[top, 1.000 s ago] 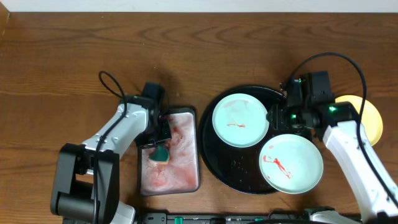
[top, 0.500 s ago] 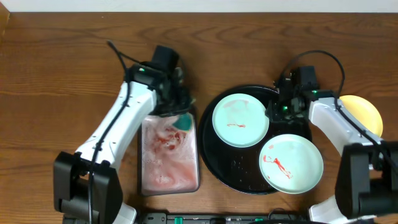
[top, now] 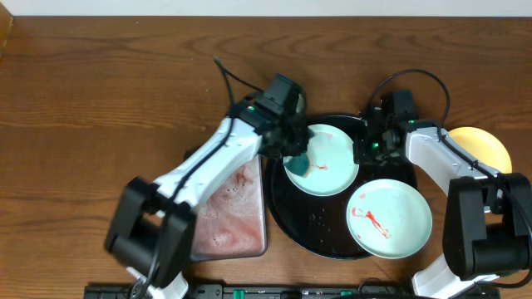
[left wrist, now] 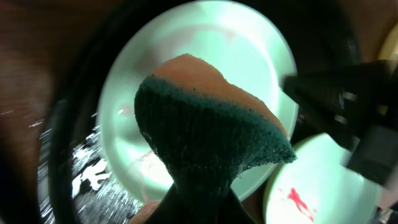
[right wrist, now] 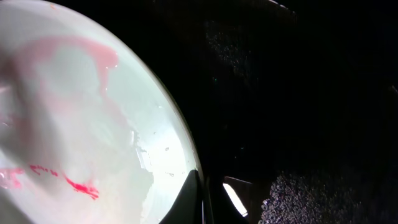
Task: Clean dirty plates on tray and stack at the side
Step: 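Carry the sponge onto the pale green plate and scrub it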
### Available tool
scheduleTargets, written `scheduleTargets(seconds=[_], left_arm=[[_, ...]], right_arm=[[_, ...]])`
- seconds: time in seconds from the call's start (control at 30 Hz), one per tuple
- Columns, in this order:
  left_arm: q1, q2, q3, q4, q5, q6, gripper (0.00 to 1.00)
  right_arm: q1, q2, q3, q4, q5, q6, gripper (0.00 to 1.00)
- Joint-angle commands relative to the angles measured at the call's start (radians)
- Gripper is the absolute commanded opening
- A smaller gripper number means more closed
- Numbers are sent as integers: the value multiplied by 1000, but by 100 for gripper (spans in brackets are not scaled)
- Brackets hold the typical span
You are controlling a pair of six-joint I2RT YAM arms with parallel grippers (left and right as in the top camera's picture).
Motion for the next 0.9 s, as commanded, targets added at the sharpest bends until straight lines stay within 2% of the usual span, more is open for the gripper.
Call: scheduleTargets(seconds=[0.0, 0.07, 0.17, 0.23, 0.43, 0.47, 0.67, 0.87], left_arm=[[-35, 78, 13, 38, 13, -58, 7], [-46, 107, 13, 58, 12, -67, 8], [-52, 133, 13, 68, 12, -79, 8], [-52, 134, 13, 70, 12, -79, 7], [-52, 134, 13, 107, 12, -93, 7], [-52, 134, 13, 116, 12, -103, 8], [-60, 146, 13, 171, -61, -169, 8], [-90, 232, 13, 237, -67, -230, 8]], right_arm=[[9, 16, 15, -6, 23, 12, 1], [9, 16, 14, -12, 42, 5, 1], [10, 16, 14, -18, 42, -11, 12], [10, 16, 14, -16, 42, -10, 14], [10, 45, 14, -14, 41, -10, 7], [10, 54, 14, -15, 40, -10, 1], [10, 66, 14, -23, 14, -10, 1], [10, 63, 14, -35, 14, -10, 1]])
